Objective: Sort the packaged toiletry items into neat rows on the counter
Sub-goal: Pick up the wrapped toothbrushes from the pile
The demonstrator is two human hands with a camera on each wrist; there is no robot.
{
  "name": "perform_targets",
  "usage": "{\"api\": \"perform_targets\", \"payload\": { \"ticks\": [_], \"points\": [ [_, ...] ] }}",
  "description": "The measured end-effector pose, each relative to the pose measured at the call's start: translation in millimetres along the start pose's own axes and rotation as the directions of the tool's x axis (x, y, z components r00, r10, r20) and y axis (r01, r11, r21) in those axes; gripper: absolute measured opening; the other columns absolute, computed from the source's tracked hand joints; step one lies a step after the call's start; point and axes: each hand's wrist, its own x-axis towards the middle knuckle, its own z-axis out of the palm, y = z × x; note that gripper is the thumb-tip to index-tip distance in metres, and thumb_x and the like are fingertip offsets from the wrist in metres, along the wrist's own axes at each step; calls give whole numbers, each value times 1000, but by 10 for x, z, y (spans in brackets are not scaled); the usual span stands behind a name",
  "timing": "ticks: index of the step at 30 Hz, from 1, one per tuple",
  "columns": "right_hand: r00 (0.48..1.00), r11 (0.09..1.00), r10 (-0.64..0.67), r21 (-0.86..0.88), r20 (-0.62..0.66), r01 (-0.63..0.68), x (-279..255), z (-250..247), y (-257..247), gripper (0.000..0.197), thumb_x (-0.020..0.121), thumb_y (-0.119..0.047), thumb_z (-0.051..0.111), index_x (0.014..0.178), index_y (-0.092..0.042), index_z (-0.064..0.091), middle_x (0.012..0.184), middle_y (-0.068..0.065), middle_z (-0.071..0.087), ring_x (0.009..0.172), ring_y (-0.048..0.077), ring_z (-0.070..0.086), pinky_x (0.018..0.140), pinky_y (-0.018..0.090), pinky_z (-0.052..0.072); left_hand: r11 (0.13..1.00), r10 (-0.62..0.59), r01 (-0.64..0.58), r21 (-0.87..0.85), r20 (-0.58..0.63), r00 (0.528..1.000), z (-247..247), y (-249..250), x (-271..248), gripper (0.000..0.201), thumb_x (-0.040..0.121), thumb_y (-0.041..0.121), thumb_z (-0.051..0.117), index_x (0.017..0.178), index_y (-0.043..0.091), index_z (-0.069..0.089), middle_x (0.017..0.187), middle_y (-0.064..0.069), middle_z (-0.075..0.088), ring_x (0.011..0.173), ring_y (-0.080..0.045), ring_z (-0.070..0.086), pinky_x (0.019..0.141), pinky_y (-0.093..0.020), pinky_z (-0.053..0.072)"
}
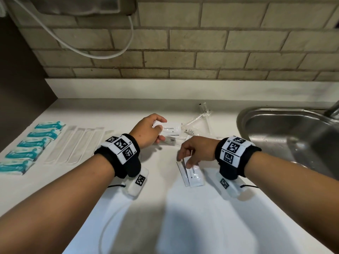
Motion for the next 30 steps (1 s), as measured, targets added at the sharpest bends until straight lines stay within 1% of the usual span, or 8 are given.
{"api": "perform_targets", "payload": {
  "ticks": [3, 7, 14, 18, 21, 26, 28, 30],
  "points": [
    [999, 1000, -5, 7, 36, 5, 3, -14, -22, 27, 72, -4, 81, 95, -13, 72, 98, 23, 64, 64, 16, 56, 58, 19, 50, 1000, -5, 5, -11, 11, 1000, 2, -12, -8, 21, 100, 9, 42, 110, 20, 57, 141, -21, 42, 58, -11, 67, 61, -29, 59],
    [998, 996, -18, -82, 65, 23, -4, -47, -59, 20, 76, -4, 77, 83, -22, 69, 100, 20, 70, 61, 14, 56, 63, 23, 47, 1000, -7, 7, -6, 20, 1000, -20, -37, -27, 22, 100, 9, 42, 113, 18, 57, 140, -19, 39, 67, -17, 69, 57, -26, 59],
    [991, 924, 71, -381, 112, -23, -11, 153, -135, 67, 76, 2, 66, 134, -25, 47, 83, -7, 53, 84, 16, 54, 80, 31, 49, 1000, -6, 6, 5, 30, 1000, -30, -60, -37, 22, 100, 8, 42, 110, 20, 57, 141, -21, 41, 84, -33, 72, 82, -46, 58],
    [997, 918, 70, -394, 35, -51, -8, 135, -176, 49, 76, 2, 66, 121, -14, 56, 75, -11, 52, 76, 14, 51, 58, 19, 39, 1000, 9, -10, 11, 31, 999, -1, -24, -44, 22, 100, 9, 42, 113, 18, 57, 141, -20, 41, 69, -22, 69, 74, -37, 58],
    [997, 887, 73, -460, 38, -47, 5, 150, -194, 28, 75, -5, 72, 99, -17, 62, 82, -6, 56, 80, 16, 52, 61, 25, 40, 1000, 13, -14, 13, 29, 1000, 9, -28, -42, 22, 100, 9, 42, 113, 18, 57, 142, -18, 40, 68, -19, 69, 69, -32, 56],
    [997, 971, 66, -228, -29, -71, -47, 6, -145, 23, 72, -14, 82, 72, -27, 63, 76, -4, 67, 68, 13, 60, 69, 26, 51, 1000, 8, -8, 4, 13, 1000, -3, -70, -52, 24, 100, 8, 41, 115, 18, 57, 133, -19, 48, 67, -16, 72, 60, -27, 58],
    [994, 993, 37, -109, -101, -48, -89, -158, -180, 17, 73, -19, 83, 74, -25, 67, 69, -6, 66, 61, 9, 59, 61, 21, 48, 1000, 22, -23, 15, 20, 1000, 22, -96, -54, 28, 100, 8, 41, 116, 21, 59, 115, -17, 60, 54, -7, 66, 47, -17, 50],
    [985, 999, 6, 41, -171, 1, -123, -341, -224, 16, 75, -16, 81, 87, -12, 71, 69, -2, 65, 61, 10, 60, 61, 21, 52, 999, 30, -30, -14, 43, 999, 78, -102, -49, 29, 100, 7, 41, 116, 23, 60, 106, -14, 66, 63, -13, 67, 58, -22, 54]
  ]
}}
